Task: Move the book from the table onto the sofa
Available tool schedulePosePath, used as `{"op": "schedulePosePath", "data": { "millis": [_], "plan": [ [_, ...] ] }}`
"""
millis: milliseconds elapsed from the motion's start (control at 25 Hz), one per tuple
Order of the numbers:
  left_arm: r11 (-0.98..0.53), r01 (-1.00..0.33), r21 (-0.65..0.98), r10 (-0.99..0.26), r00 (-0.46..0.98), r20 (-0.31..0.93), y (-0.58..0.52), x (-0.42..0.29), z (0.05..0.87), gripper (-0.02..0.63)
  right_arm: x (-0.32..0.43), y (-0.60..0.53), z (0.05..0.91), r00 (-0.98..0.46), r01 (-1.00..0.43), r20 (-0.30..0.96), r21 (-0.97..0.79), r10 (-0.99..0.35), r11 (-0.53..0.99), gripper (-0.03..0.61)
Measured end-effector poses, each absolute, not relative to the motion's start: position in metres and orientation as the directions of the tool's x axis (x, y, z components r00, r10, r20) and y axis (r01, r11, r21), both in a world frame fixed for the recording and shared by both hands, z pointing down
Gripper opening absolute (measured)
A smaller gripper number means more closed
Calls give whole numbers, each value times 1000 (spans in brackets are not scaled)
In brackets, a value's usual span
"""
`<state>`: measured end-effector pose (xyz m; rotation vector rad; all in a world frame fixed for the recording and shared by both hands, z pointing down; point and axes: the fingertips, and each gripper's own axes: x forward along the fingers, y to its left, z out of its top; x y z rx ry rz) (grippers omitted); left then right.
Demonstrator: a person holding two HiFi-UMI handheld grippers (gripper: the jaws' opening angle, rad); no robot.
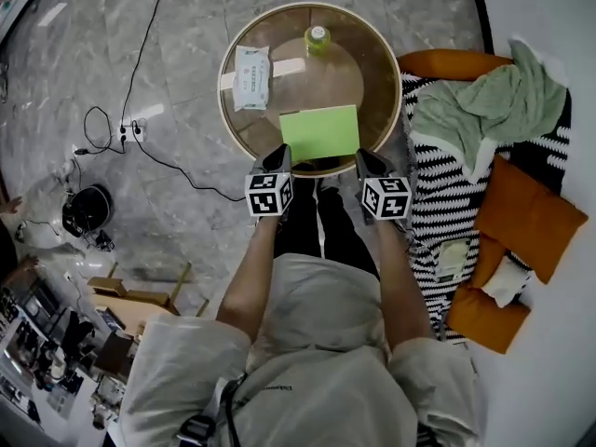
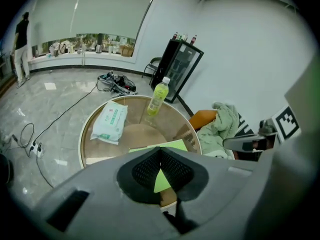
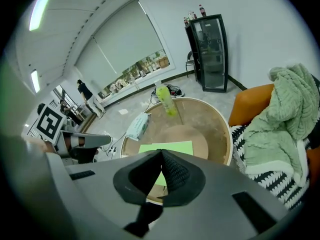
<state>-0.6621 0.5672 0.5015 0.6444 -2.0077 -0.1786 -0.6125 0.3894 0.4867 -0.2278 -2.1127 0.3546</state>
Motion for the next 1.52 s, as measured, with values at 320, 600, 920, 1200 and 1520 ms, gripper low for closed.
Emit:
{"op": "schedulePosePath", "data": {
  "millis": [320, 600, 920, 1200, 1520],
  "plan": [
    [841, -306, 447, -532, -311, 787, 581, -678, 566, 9, -632, 400, 544, -526, -55, 777, -436, 345, 898, 6],
    [853, -230, 468, -520, -308, 797, 592, -677, 613, 9, -633, 391, 591, -459, -27, 843, -329, 281, 944, 6],
    [864, -225, 451, -499, -264, 825, 583, -666, 642, 11, -634, 364, 623, -467, -98, 846, -337, 255, 937, 8],
    [876, -203, 438, -480, -260, 838, 589, -667, 654, 85, -645, 356, 643, -461, -36, 846, -319, 268, 947, 9],
    [854, -199, 481, -517, -215, 829, 578, -668, 664, 183, -654, 357, 658, -434, -18, 850, -340, 299, 940, 167]
  ]
}}
